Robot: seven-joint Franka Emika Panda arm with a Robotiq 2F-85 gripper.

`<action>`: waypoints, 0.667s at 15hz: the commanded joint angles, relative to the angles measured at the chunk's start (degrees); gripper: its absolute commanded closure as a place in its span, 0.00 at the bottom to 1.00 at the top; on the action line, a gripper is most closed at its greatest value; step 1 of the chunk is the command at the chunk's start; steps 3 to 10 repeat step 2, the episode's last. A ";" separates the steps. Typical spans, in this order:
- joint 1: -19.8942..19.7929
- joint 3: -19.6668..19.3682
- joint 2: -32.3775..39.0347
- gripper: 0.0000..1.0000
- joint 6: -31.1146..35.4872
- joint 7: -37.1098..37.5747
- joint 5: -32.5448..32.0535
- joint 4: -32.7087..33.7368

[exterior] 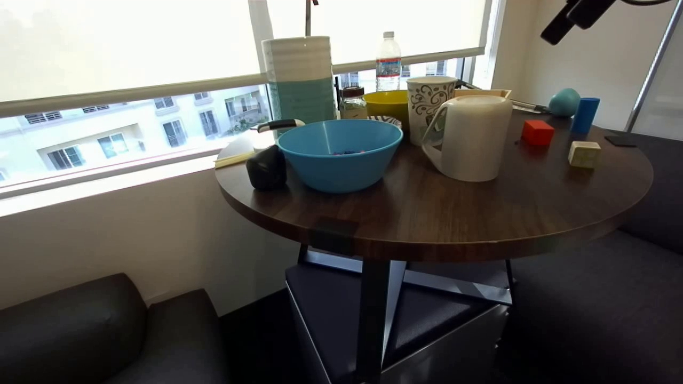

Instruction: Put the beige cup upside down

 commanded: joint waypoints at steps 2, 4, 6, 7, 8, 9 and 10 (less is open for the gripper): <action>-0.01 0.00 -0.04 0.00 -0.01 0.10 -0.05 -0.03; -0.01 0.00 -0.04 0.00 -0.01 0.10 -0.05 -0.03; -0.01 0.00 -0.04 0.00 -0.01 0.10 -0.05 -0.03; -0.01 0.00 -0.04 0.00 -0.01 0.10 -0.05 -0.03; -0.01 0.00 -0.04 0.00 -0.01 0.10 -0.05 -0.03; -0.01 0.00 -0.04 0.00 -0.01 0.10 -0.05 -0.03; -0.01 0.00 -0.04 0.00 -0.01 0.10 -0.05 -0.03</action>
